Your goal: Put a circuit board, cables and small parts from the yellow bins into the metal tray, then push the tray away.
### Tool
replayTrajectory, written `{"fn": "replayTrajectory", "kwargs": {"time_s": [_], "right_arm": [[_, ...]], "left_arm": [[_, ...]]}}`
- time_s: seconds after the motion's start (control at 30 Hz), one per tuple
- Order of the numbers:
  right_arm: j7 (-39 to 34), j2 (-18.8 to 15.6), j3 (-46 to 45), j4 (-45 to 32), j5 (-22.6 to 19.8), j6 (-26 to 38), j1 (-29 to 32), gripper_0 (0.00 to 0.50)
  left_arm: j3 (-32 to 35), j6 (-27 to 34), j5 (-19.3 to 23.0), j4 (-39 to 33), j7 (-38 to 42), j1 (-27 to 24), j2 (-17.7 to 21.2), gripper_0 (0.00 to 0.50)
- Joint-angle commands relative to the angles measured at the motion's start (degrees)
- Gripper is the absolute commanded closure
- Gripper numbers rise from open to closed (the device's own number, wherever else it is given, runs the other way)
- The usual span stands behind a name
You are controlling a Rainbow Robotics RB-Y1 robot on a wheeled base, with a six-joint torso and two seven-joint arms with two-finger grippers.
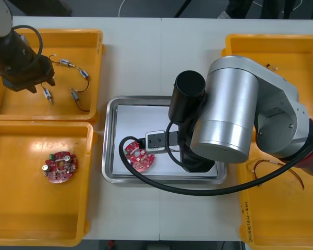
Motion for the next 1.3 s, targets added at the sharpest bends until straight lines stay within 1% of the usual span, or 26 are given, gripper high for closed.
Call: {"fn": "replayTrajectory", "kwargs": {"time_s": [0.03,0.23,0.3,0.47,0.6,0.77,1.03,1.2,1.3], "right_arm": [[3.72,1.75,0.42,1.48,0.68,-3.62,-0.77,0.500],[4.07,1.75,2.27,2.18,4.11,-6.70,0.20,0.500],[4.07,1.67,3.32,2.18,5.16,-7.49,0.38,0.500],[4.07,0.52,4.82,2.27,5.95,-9.16,1.34,0.500],[4.07,-0.71,6.05,2.27,7.10,-10.48,2.66,0.500],[3.55,-1.32,7.54,3.41,7.54,-11.97,3.98,0.500],[3.99,-1.06,8.07,7.63,7.89,-14.34,4.33,0.500],[3.46,-0.71,10.09,9.21,10.79,-14.61,4.33,0.500],[3.28,-0.80,10.62,9.92,10.96,-15.13,4.33,0.500]], "left_arm": [[1.37,-4.01,-0.76,2.36,-4.00,-3.00,2.67,0.000],[-0.65,-7.79,-1.55,5.44,-4.97,-2.91,2.59,0.000],[-1.53,-9.99,-1.28,7.20,-5.06,-2.91,2.67,0.000],[-3.38,-13.24,-1.28,10.01,-5.32,-2.91,2.59,0.000],[-4.61,-14.12,-1.20,11.41,-5.50,-2.82,2.59,0.000],[-4.96,-15.70,-0.85,13.52,-5.59,-2.82,2.50,0.000],[-5.93,-18.34,-0.49,16.16,-6.11,-2.82,2.24,0.000],[-6.45,-19.74,-0.05,16.42,-6.20,-2.56,2.24,0.000],[-6.45,-20.45,0.38,16.42,-6.29,-2.03,2.24,0.000]]}}
